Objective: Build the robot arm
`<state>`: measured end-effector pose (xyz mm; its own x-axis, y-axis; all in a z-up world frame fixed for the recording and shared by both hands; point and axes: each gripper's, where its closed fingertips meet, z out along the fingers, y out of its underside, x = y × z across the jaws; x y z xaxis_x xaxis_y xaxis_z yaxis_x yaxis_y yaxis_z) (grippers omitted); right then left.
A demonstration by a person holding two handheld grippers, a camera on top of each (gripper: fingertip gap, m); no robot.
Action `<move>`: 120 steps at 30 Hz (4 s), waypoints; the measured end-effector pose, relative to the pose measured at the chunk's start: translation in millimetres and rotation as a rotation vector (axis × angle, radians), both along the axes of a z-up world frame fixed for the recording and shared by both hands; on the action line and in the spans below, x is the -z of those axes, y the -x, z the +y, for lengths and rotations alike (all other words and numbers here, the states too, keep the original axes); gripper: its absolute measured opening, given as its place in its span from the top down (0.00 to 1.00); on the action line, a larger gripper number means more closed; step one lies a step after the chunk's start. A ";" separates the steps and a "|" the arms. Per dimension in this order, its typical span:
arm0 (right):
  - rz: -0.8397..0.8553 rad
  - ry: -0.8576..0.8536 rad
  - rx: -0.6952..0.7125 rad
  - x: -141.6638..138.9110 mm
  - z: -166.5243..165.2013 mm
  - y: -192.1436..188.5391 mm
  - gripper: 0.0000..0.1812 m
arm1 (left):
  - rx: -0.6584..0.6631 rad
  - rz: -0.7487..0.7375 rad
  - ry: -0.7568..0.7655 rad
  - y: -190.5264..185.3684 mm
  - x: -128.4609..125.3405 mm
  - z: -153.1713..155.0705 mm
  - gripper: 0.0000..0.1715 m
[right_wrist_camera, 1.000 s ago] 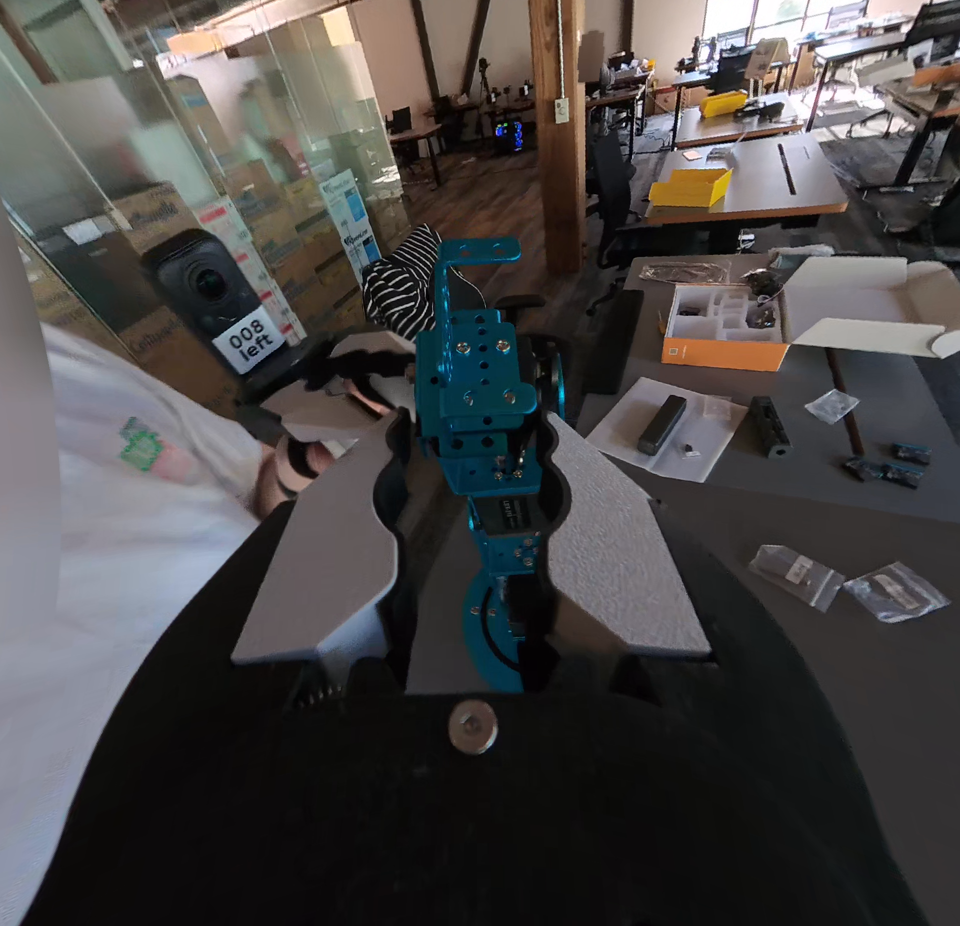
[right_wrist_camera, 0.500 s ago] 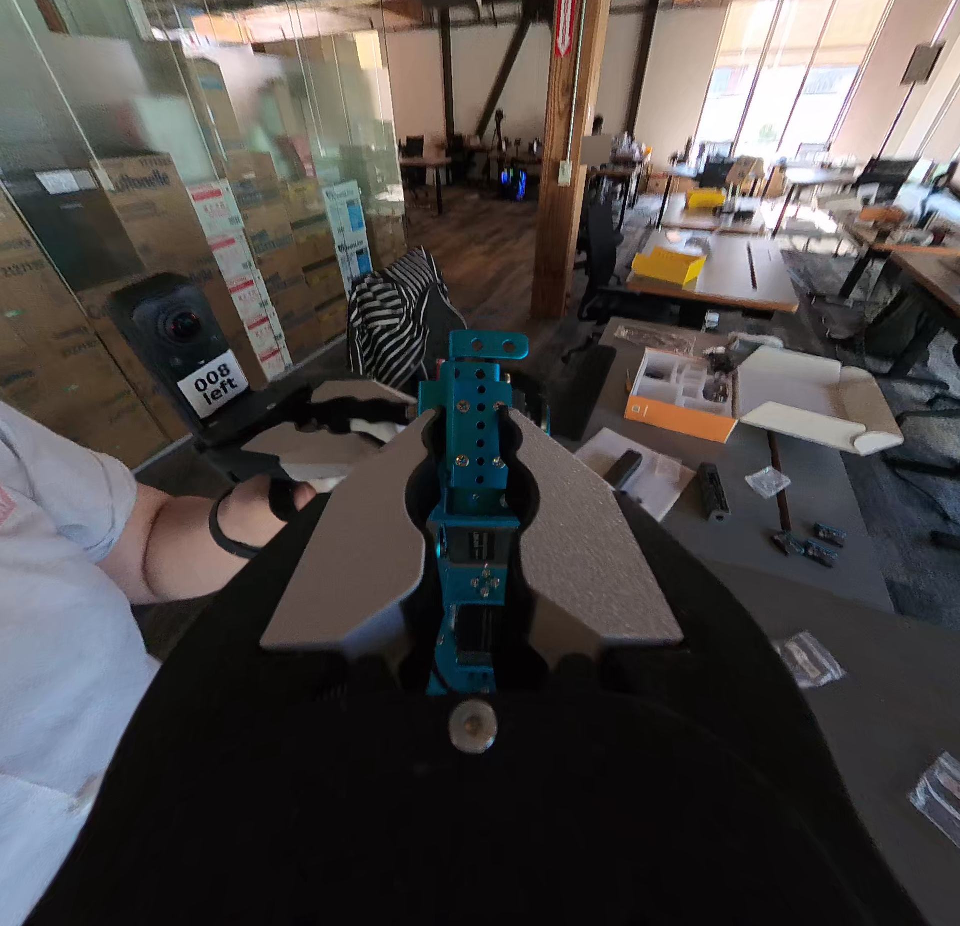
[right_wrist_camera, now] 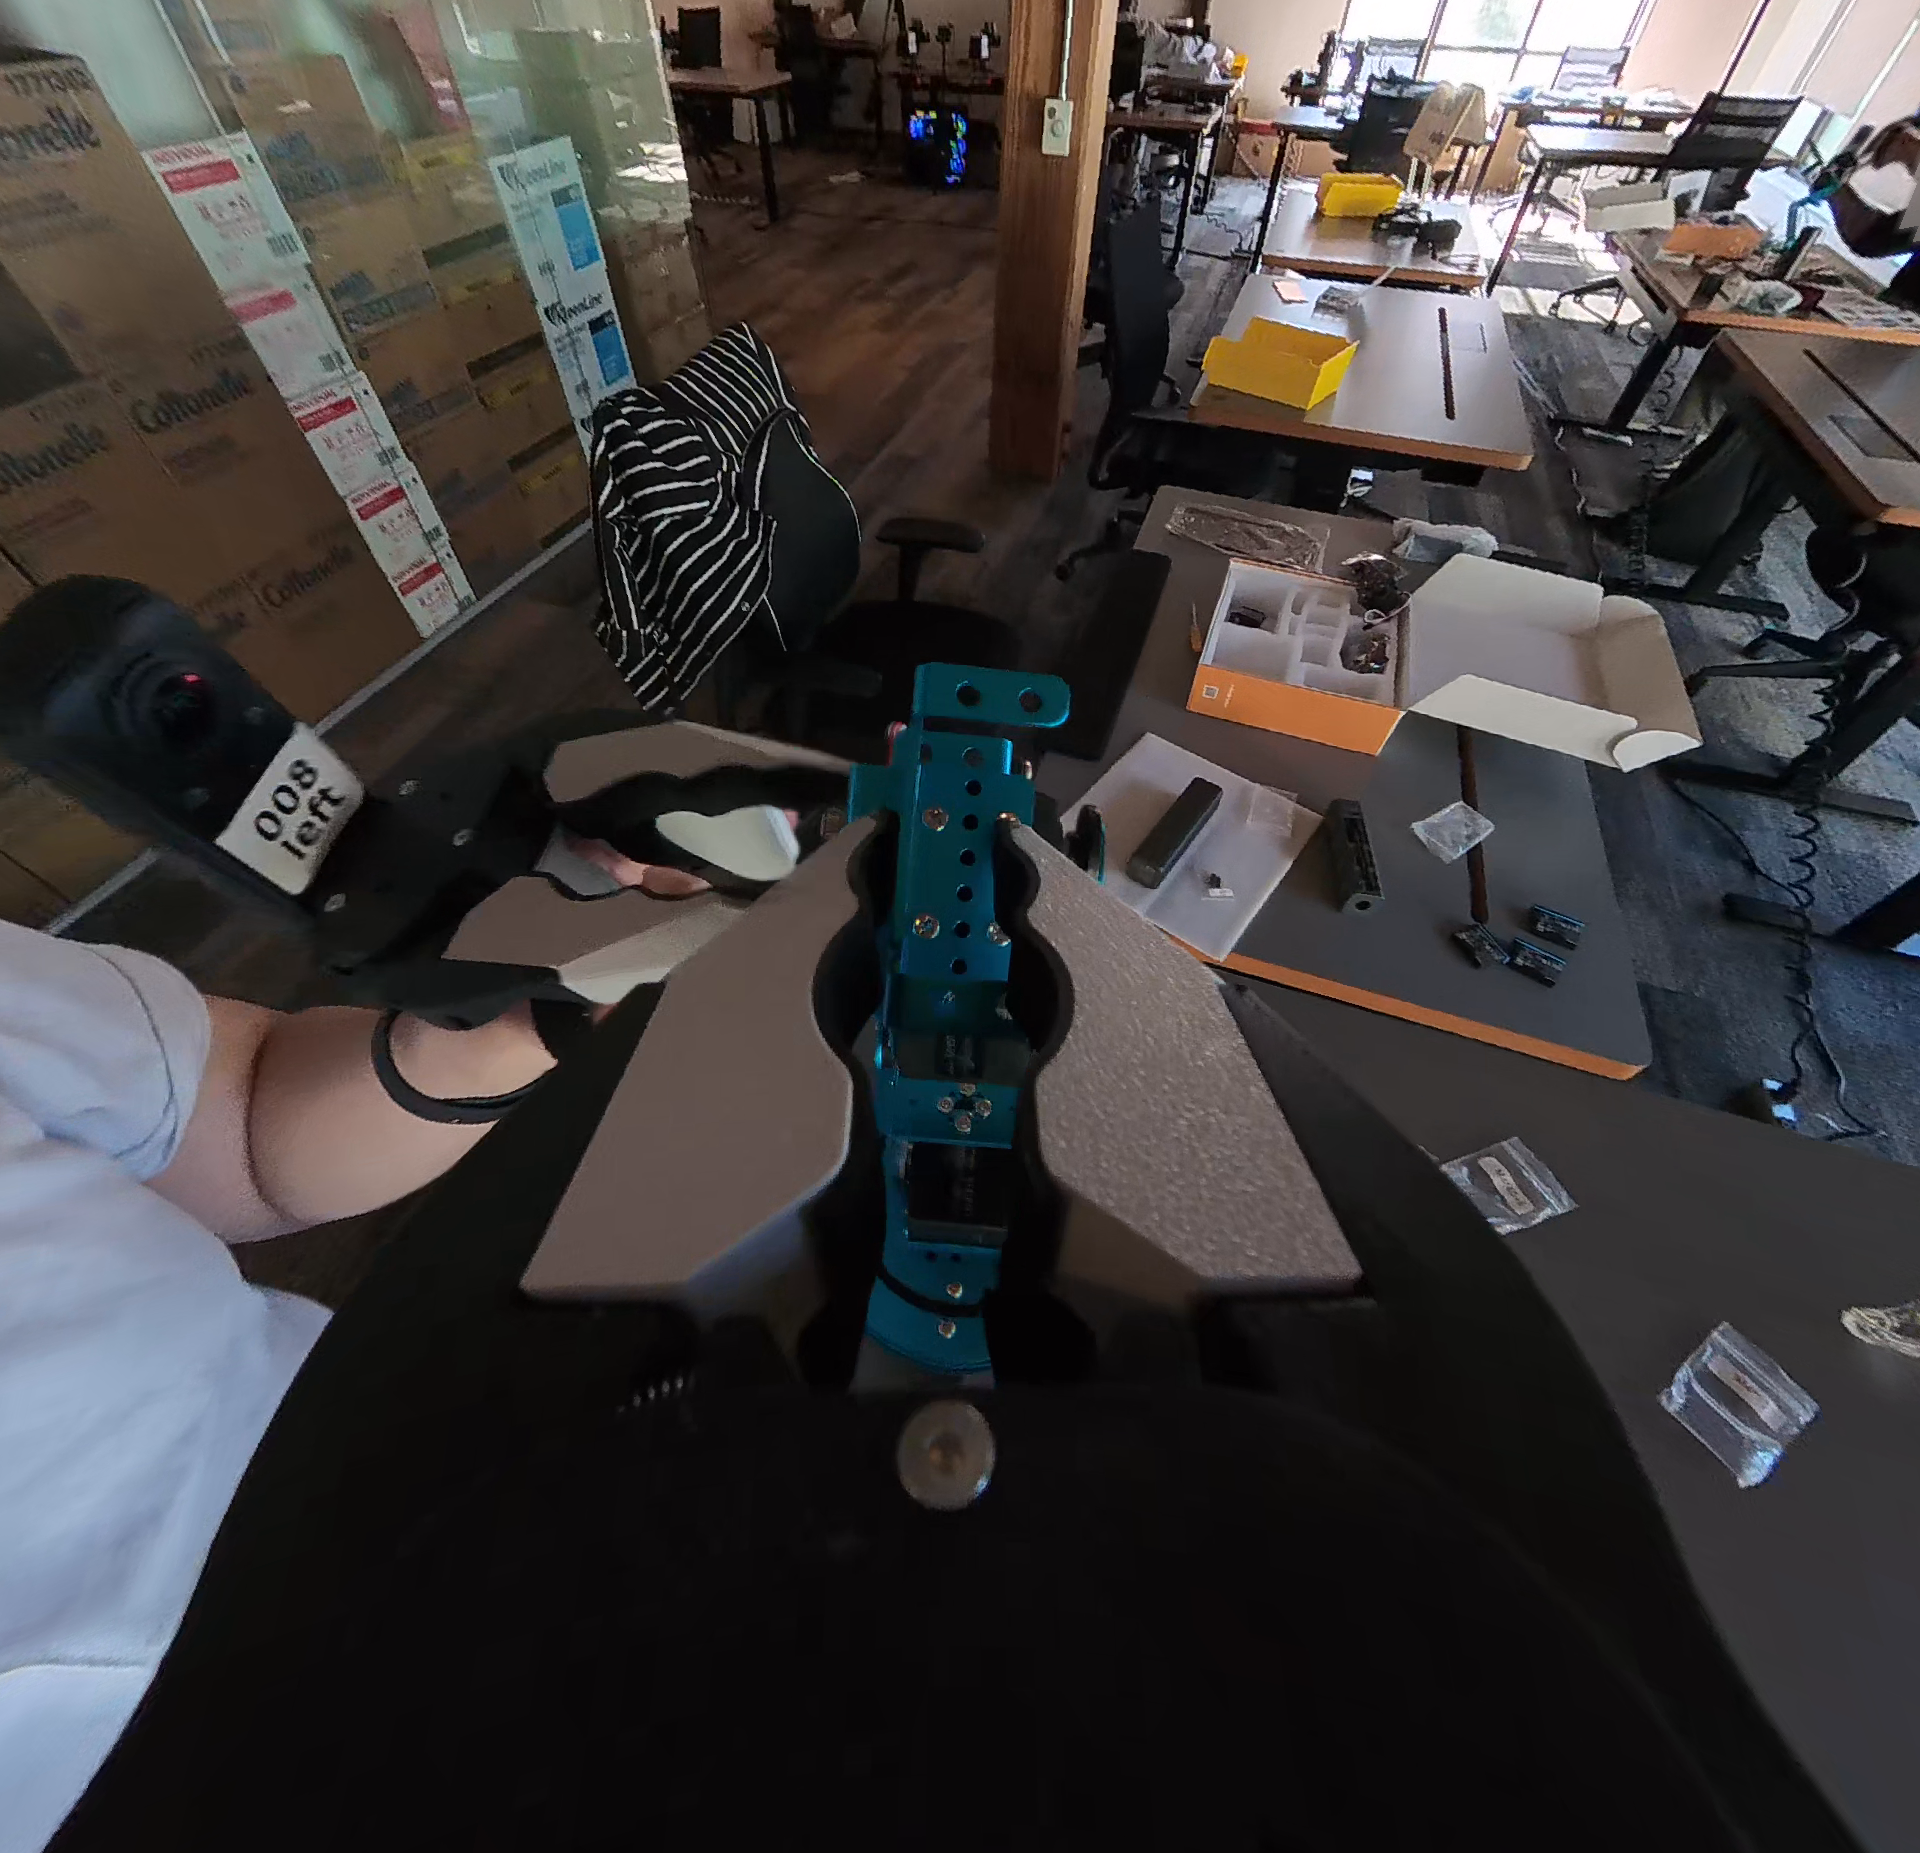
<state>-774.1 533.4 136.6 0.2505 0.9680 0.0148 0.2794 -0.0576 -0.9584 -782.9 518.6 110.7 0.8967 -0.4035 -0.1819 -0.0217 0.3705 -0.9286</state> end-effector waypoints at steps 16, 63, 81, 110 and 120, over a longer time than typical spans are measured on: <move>-0.049 -0.095 0.020 -0.9 -3.6 8.3 0.85 | 0.174 -0.082 0.048 -8.4 4.3 8.4 0.86; -0.601 0.031 0.170 21.3 5.6 6.1 0.76 | 0.697 -0.218 0.063 16.8 -6.4 -6.2 0.89; -0.584 -0.070 0.137 22.4 7.5 4.5 0.74 | 1.141 -0.164 0.191 3.0 -3.6 -3.6 1.00; 0.214 -0.121 -0.152 14.1 -2.3 16.9 0.75 | 1.389 -0.175 0.164 6.5 -3.2 -17.8 1.00; 0.153 -0.126 -0.081 15.5 -1.6 17.4 0.76 | 1.301 0.010 0.091 7.0 -1.1 -18.0 1.00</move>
